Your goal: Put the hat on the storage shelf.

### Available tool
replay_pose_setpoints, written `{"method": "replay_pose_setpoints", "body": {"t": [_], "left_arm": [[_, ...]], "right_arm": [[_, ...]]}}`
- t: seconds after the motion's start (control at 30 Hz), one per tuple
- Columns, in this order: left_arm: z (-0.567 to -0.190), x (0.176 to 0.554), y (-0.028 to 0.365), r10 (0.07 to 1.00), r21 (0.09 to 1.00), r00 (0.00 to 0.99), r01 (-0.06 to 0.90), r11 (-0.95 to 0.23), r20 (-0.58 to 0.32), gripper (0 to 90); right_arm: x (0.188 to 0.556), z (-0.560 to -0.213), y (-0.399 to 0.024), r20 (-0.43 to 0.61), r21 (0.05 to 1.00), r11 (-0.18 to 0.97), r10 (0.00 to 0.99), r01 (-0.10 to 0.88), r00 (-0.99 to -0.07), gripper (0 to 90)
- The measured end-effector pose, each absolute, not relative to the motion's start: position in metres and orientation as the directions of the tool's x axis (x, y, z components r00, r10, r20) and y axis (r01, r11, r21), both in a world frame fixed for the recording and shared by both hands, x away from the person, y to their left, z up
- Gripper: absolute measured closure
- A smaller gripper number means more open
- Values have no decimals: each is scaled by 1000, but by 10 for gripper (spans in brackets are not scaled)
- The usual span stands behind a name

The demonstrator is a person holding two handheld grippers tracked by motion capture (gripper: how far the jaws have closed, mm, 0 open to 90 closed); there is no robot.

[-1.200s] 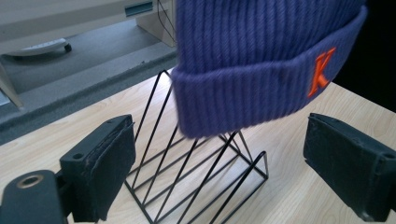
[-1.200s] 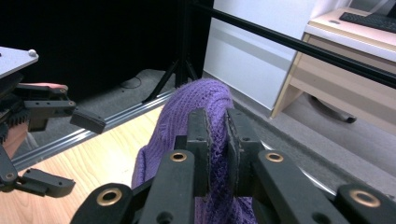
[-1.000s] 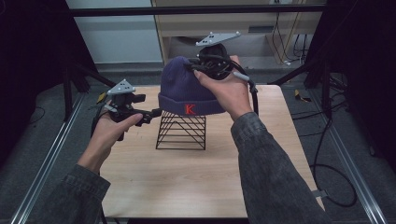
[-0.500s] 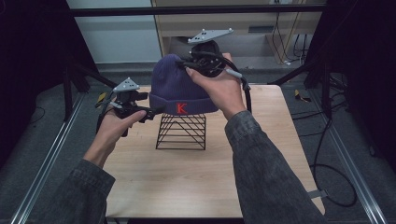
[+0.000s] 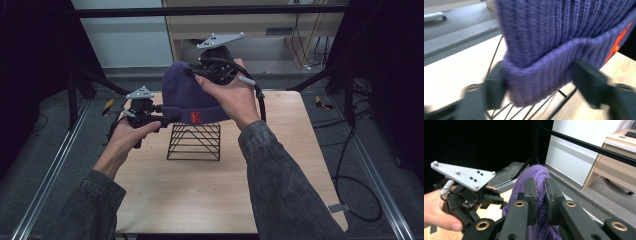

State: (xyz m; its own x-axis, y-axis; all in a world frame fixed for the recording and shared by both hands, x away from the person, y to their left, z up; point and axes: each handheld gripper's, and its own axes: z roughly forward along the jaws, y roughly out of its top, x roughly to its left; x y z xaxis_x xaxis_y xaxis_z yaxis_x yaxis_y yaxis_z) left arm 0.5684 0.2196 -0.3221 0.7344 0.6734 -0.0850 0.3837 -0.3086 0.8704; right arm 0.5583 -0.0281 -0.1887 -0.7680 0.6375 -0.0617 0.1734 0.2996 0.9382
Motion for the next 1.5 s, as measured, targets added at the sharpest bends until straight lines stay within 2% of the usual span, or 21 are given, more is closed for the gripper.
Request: {"method": "replay_pose_setpoints", "body": {"t": [0.03,0.1,0.2,0.57,1.5], "left_arm": [[-322,568,219,682,869,729,378,-318,-67,494],[-320,567,219,694,869,717,382,-315,-64,630],[-316,562,220,711,872,702,372,-318,-40,685],[-301,548,237,750,865,661,367,-342,16,702],[-325,550,239,749,820,661,410,-400,35,699]], "right_arm": [[559,-189,-28,-61,938,299,637,175,-768,816],[560,-189,-29,-63,937,301,641,175,-765,816],[560,-190,-31,-63,937,300,650,179,-758,815],[574,-201,-36,-46,928,301,682,222,-730,815],[586,-235,-30,-41,890,355,689,287,-724,811]]}}
